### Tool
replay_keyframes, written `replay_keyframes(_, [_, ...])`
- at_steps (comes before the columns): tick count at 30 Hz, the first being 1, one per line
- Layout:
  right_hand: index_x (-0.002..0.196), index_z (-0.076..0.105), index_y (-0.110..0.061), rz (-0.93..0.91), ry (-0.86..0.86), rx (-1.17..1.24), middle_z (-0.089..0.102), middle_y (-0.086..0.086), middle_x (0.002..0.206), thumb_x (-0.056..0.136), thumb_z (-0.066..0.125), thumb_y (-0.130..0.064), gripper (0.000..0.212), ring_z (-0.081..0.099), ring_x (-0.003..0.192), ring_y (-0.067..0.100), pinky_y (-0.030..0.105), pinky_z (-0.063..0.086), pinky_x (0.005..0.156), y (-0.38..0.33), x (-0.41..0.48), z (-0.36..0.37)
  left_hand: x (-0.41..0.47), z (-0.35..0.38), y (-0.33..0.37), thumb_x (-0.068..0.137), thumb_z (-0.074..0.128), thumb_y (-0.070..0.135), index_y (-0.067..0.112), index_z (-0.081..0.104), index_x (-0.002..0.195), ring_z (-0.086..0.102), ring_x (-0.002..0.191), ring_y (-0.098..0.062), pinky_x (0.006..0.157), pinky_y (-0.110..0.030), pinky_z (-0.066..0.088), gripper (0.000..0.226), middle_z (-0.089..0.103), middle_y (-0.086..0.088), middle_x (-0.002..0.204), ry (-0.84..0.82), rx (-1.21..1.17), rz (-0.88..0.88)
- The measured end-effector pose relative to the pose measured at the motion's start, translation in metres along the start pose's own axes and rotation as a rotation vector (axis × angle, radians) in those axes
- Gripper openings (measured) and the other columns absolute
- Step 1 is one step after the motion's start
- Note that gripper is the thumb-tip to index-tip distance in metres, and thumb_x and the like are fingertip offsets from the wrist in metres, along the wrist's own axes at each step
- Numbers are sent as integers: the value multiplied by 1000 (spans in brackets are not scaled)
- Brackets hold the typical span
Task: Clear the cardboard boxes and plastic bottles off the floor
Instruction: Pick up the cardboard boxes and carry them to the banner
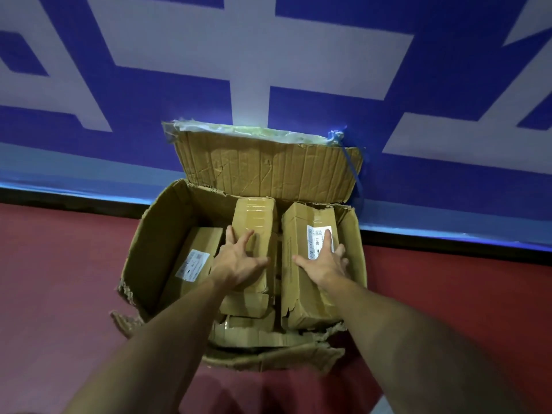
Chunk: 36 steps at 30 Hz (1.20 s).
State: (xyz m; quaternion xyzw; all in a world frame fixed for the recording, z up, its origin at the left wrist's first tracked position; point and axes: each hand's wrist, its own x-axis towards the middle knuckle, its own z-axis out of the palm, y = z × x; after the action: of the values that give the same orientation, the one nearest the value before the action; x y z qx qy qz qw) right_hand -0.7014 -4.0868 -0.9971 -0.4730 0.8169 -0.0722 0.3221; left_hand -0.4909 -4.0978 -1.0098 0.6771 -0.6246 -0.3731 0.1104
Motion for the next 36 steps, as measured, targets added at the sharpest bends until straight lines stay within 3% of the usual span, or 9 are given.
replay_keyframes(9, [156,-13,-40,43,-28,-99,-12,11,164,81,65,-69,112,16,145,40,61,31,108,10,21,24,23,30,-12,84,69,56,41,14,157,20,146,-39,115,-54,33,93,-28,-1,162,-96,50,5])
replay_keyframes(14, [153,-24,-37,100,-155,-244,-26,11,162,84,55,-75,112,4,148,41,61,25,111,10,28,32,29,48,-18,82,69,62,42,-3,158,-6,151,-41,121,-58,16,106,-40,-5,157,-302,65,-81])
replay_keyframes(17, [155,-20,-35,111,-282,-349,-33,10,160,89,49,-74,103,-13,151,40,65,15,116,20,30,39,31,55,-25,81,64,70,45,-6,156,-11,151,-41,120,-58,11,106,-35,-6,159,-438,116,-135])
replay_keyframes(21, [156,-20,-35,104,-299,-349,-38,8,158,91,51,-70,102,-17,151,38,64,16,118,27,32,47,36,52,-40,74,80,53,45,-9,156,-1,150,-45,122,-58,13,121,-29,-13,161,-463,25,-210])
replay_keyframes(24, [155,-18,-36,102,-321,-308,-37,8,159,88,55,-70,105,-12,151,41,60,20,117,24,34,44,37,54,-43,56,90,46,40,-15,155,24,146,-41,120,-56,22,145,11,-18,163,-538,-116,-248])
replay_keyframes(26, [156,-15,-37,95,-353,-296,-34,7,160,87,56,-71,105,-9,151,42,58,20,118,23,36,40,36,59,-38,60,92,30,33,-16,156,32,142,-37,118,-55,27,144,30,-14,157,-526,-205,-226])
replay_keyframes(29, [157,-11,-38,71,-361,-310,-31,6,162,88,57,-68,102,-9,152,39,59,17,120,28,40,35,42,68,-28,67,88,12,31,-10,158,30,144,-35,119,-56,26,135,32,-11,156,-429,-331,-225])
replay_keyframes(33, [158,-6,-38,40,-291,-310,-24,4,164,92,55,-65,94,-4,153,37,59,17,120,39,46,32,52,77,-19,58,90,19,37,-2,158,30,143,-36,116,-61,29,137,28,-10,158,-403,-335,-212])
replay_keyframes(36, [159,2,-39,-10,-190,-315,-9,4,167,93,52,-64,86,12,151,35,58,24,117,37,46,27,51,75,-15,71,87,27,40,-4,158,19,147,-40,119,-59,24,127,8,-11,164,-402,-224,-225])
